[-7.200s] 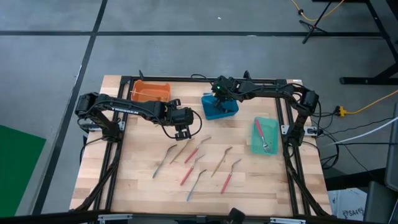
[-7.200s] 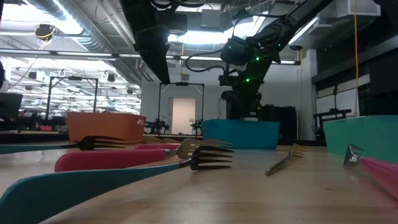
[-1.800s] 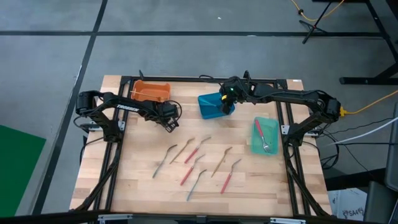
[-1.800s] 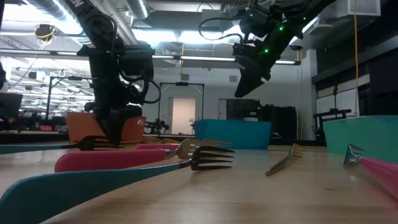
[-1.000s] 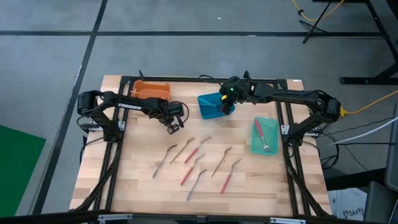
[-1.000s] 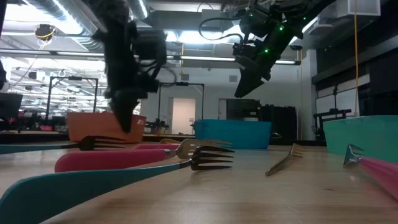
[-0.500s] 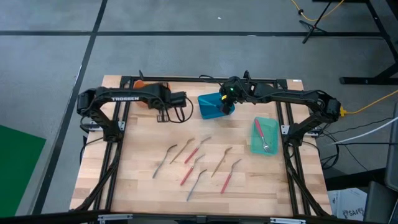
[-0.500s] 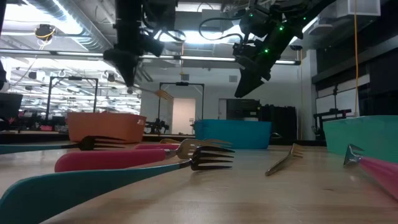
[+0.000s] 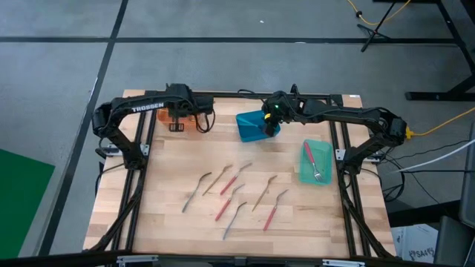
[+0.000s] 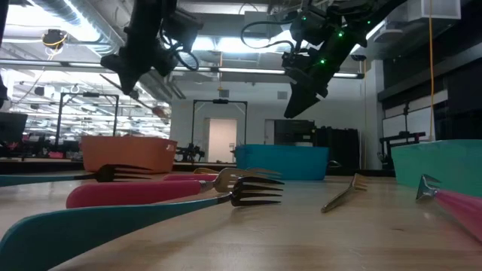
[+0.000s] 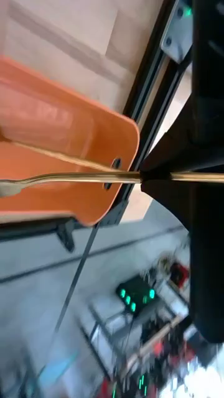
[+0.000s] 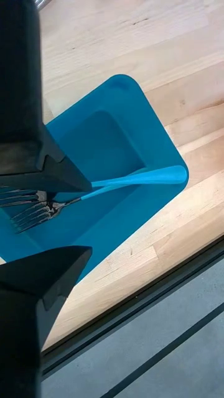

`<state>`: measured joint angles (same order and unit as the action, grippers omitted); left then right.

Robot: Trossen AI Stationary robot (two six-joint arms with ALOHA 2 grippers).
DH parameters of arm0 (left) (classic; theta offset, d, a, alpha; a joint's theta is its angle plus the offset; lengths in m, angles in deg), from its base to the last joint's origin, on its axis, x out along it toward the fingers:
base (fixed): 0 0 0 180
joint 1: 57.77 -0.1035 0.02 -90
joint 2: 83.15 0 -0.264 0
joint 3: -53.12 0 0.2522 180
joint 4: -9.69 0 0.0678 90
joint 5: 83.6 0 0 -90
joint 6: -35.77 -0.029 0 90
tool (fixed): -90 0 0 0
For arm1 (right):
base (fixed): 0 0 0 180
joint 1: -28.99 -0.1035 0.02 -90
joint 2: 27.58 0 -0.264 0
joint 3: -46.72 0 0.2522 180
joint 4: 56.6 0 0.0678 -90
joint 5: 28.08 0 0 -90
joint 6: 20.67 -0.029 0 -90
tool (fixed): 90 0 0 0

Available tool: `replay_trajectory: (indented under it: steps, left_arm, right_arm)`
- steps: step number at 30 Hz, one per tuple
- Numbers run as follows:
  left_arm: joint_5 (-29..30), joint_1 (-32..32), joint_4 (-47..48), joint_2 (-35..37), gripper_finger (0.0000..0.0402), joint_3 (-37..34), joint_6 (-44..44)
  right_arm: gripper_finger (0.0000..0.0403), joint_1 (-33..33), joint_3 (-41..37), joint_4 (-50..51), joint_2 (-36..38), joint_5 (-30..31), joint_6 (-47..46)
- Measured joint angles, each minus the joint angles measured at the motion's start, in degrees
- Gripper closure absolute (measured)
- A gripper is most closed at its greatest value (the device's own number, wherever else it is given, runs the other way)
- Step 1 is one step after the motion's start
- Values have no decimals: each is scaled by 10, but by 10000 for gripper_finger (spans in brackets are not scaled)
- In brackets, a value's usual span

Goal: Sort silverware by color (type)
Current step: Put the gold fork into the orange bin

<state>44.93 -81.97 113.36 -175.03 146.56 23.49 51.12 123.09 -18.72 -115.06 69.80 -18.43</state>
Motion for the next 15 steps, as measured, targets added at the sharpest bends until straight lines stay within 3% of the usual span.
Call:
replay_trajectory:
  steps: [5, 12, 15]
  left_arm:
    - [-60, -45, -1, 0, 395, 0, -30]
    - [-78, -90, -14, 0, 395, 0, -67]
    - [-126, -106, -40, 0, 395, -7, -83]
  right_arm:
    - [265, 0, 0, 0, 0, 0, 0]
    - [265, 0, 0, 0, 0, 0, 0]
    - [265, 0, 0, 0, 0, 0, 0]
